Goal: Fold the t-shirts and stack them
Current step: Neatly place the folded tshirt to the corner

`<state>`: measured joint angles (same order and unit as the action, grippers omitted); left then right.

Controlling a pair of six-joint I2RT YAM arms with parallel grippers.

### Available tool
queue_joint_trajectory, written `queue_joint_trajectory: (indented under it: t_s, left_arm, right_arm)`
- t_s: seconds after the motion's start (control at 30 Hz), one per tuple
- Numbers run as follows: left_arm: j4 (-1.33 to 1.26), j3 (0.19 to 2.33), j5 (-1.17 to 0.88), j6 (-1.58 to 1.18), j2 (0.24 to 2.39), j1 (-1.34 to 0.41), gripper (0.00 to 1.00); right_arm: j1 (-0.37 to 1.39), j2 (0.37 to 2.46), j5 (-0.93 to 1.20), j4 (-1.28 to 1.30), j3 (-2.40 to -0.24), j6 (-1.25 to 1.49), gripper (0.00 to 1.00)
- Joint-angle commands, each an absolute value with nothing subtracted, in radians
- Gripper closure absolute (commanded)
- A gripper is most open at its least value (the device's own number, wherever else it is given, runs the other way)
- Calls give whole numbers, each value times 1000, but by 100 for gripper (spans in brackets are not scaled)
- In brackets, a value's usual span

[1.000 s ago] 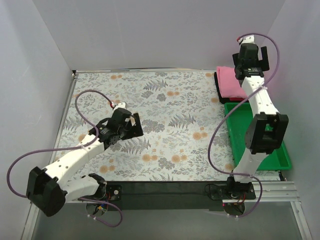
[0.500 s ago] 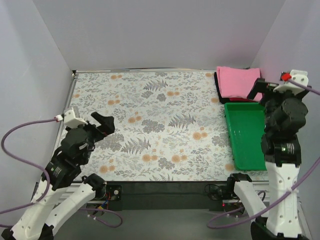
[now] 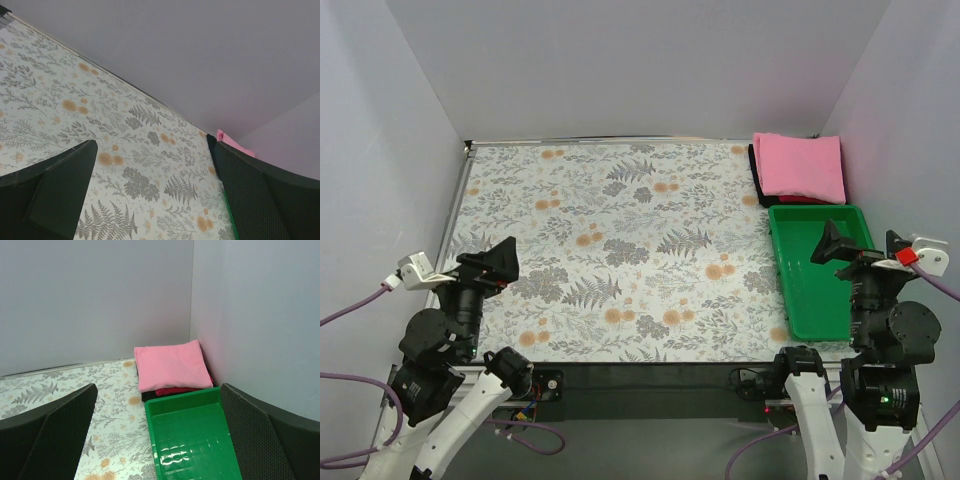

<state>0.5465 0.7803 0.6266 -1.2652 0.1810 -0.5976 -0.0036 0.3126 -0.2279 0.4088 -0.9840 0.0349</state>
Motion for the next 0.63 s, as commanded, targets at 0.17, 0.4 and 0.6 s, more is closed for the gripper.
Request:
queue_joint_trajectory:
  t_s: [0.17,0.4,0.6]
  left_arm:
    - [498,776,658,-1242,213,-595,2]
    - [506,753,618,-1298,218,-595,2]
    - [511,772,638,-1286,250,-595,2]
  right_arm:
    - [-2,307,-181,459,-1026,48,2]
    - [-2,328,-149,463,-1025,31,2]
    - [-2,347,-104,465,-1014,26,2]
